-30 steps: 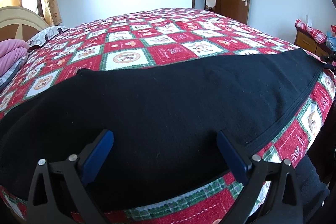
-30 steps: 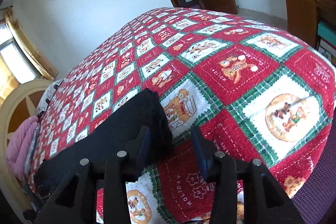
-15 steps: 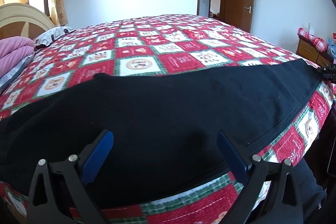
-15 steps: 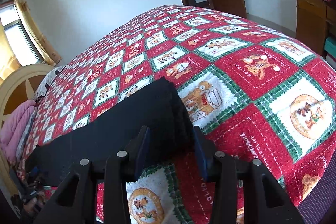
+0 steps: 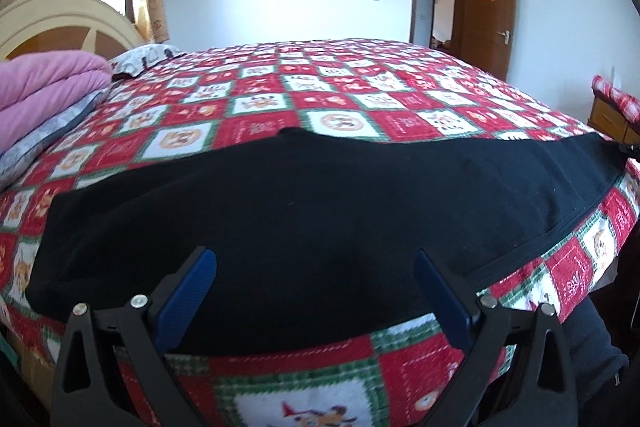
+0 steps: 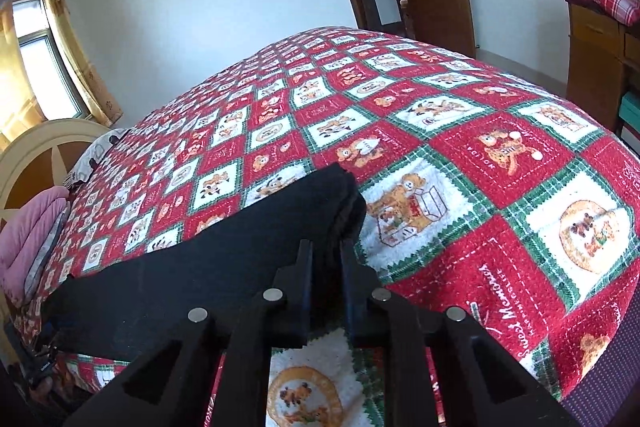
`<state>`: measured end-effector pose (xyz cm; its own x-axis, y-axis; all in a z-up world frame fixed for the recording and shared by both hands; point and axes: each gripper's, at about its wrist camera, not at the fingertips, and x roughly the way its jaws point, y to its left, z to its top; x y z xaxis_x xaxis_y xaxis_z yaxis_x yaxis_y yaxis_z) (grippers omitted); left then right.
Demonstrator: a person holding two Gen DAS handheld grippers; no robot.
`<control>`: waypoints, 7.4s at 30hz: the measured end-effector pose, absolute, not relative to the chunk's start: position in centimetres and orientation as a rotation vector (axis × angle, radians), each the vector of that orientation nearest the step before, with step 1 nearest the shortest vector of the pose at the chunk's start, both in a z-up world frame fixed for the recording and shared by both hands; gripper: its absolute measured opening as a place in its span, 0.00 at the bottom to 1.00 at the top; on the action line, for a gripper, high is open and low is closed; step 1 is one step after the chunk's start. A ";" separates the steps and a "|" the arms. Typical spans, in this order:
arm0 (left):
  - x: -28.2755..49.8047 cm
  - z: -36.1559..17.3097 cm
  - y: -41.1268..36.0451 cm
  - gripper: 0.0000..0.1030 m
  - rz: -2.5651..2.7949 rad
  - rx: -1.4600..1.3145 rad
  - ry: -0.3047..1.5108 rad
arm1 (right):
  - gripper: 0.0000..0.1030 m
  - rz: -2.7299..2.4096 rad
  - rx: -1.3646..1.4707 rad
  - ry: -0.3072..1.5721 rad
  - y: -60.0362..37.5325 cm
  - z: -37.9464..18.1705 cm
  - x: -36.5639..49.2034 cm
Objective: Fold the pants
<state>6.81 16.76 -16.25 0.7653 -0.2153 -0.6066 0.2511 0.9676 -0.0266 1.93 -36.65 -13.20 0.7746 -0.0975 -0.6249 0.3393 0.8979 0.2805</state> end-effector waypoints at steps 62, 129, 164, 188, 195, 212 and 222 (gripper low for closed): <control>7.5 -18.5 18.5 0.98 -0.225 -0.012 0.685 | 0.11 0.172 0.014 0.599 -10.3 -10.0 8.3; 10.7 -13.7 5.6 1.00 -0.513 0.190 0.668 | 0.33 0.031 0.213 0.660 -17.4 -14.4 10.3; 11.1 -15.2 5.9 0.77 -0.537 0.035 0.783 | 0.33 0.046 0.103 0.761 -15.4 -17.0 10.6; 12.2 -12.6 26.3 0.92 -0.134 -0.004 0.691 | 0.44 0.157 0.079 0.607 -13.6 -15.8 5.7; 12.4 -13.8 37.4 0.89 0.061 -0.232 0.707 | 0.44 0.145 0.022 0.612 -12.8 -16.2 5.7; 11.8 -18.5 39.0 0.49 0.027 -0.384 0.775 | 0.45 0.141 0.012 0.625 -12.7 -16.9 5.8; 11.3 -19.0 38.3 0.56 0.032 -0.383 0.755 | 0.45 0.134 0.003 0.627 -12.5 -17.1 5.8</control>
